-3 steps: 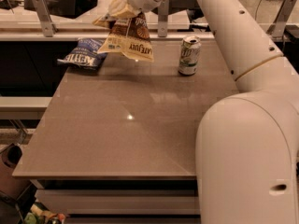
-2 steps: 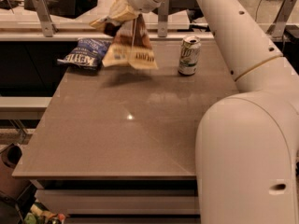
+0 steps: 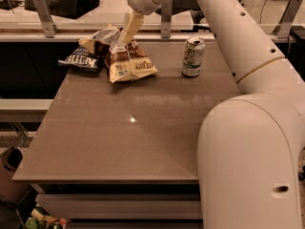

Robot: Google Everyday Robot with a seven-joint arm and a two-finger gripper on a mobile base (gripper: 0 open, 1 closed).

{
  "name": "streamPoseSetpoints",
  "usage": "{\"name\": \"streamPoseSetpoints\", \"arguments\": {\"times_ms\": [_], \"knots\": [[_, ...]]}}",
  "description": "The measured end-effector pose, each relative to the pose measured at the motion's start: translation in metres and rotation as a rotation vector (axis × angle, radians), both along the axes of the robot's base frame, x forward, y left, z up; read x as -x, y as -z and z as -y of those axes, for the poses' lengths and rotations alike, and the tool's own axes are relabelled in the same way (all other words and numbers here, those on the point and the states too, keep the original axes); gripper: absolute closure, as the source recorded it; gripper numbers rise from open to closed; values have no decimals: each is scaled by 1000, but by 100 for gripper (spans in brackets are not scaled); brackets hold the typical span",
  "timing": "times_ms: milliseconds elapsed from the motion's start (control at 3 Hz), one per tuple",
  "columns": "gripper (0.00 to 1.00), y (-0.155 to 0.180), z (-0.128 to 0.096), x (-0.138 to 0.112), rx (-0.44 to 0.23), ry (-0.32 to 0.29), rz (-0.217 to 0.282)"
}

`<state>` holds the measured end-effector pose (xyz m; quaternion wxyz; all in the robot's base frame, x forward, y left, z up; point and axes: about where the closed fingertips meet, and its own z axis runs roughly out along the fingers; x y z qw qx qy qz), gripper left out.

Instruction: Move brown chip bag near blue chip bag

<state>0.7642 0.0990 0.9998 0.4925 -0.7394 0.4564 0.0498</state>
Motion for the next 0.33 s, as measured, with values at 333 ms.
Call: {"name": "streamPoseSetpoints", "arguments": {"times_ms": [333], "knots": [[0, 0, 0, 0, 0, 0, 0]]}}
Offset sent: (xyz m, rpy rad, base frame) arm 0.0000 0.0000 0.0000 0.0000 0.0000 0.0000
